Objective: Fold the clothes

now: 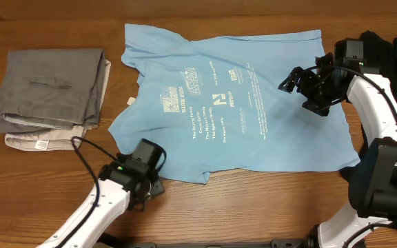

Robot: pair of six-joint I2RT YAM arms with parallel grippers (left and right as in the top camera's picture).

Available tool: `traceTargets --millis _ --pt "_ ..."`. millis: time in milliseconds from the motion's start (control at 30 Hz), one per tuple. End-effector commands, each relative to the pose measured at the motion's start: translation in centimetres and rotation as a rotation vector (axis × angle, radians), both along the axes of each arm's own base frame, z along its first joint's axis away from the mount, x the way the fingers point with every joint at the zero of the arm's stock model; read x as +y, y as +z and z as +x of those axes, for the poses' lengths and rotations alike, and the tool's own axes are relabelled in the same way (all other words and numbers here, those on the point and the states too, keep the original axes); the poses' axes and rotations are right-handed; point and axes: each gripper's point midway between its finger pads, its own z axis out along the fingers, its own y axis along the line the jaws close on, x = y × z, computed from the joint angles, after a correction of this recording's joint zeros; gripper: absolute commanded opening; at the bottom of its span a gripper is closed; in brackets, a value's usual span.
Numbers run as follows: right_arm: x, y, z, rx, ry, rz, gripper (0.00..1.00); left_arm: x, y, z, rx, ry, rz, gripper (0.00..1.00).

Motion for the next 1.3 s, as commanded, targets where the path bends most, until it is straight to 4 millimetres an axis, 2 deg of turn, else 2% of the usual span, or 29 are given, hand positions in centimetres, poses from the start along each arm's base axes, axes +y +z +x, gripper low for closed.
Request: traceTargets --millis 0,67,367,600,867,1000,1133,1267 --pt "-0.1 0.6 0.6 -0.022 -0.002 0.003 1.00 -0.5 0.2 1.7 -0.039 0.076 -0.099 0.55" --pt "-0.1 0.6 0.6 -0.022 -0.002 0.003 1.00 -1.1 0.4 2.4 -0.060 0.080 -0.141 0.55" --pt "-0.1 0.6 0.6 -0.022 -0.002 0.003 1.00 -1.4 0.5 2.4 -0.058 0.123 -0.157 0.48" --pt "-0.1 0.6 0.6 -0.022 -0.002 0.003 1.00 -2.8 0.2 3.9 -0.147 0.098 -0.189 0.41" --pt "-0.1 0.6 0.6 -0.022 -0.002 0.003 1.00 -3.4 -1.8 3.7 -0.102 0.087 -0.154 0.41" --pt "-0.1 0.6 0.6 -0.022 -0.002 0.003 1.00 -3.5 -2.9 3.9 -0.082 0.086 -0.146 0.36" --pt "-0.1 0.6 0.6 -0.022 -0.002 0.003 1.00 -3.5 -3.2 3.7 -0.066 0.086 -0.142 0.22" --pt "-0.1 0.6 0.6 -0.022 -0.002 0.003 1.00 -3.7 -3.2 2.9 -0.026 0.067 -0.154 0.19"
